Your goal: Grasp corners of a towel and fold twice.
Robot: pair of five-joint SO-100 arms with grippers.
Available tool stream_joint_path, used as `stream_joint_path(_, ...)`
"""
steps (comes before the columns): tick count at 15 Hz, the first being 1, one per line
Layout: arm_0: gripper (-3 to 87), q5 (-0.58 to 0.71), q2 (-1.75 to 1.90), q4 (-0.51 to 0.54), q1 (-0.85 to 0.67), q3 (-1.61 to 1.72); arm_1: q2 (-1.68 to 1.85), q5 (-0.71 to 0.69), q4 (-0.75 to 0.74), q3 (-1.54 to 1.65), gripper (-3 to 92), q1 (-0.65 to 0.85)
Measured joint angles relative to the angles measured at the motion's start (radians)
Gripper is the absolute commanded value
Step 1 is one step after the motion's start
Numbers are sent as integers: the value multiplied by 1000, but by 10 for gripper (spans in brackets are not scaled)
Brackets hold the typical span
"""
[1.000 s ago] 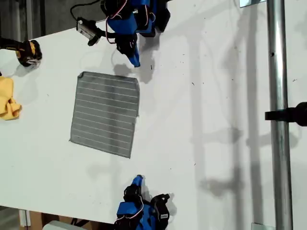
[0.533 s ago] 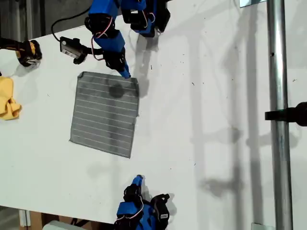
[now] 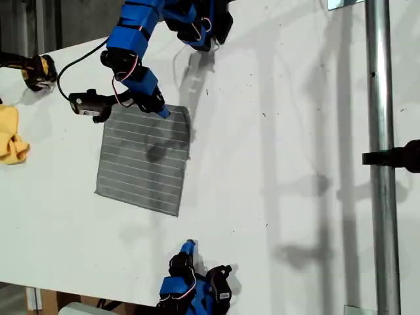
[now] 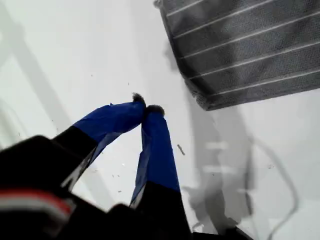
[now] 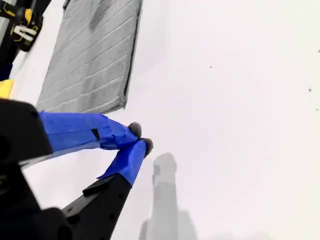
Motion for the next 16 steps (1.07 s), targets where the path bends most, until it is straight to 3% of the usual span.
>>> stream_joint_path(5,-9,-2,0,0,0,0,-8,-175,26,0,3,14)
stream_joint_path(11,-11,-5,0,0,0,0,-26,-210,95,0,261,48)
stream_joint_path(16,-12,-5,0,0,0,0,-57,-210,100,-20,333,77)
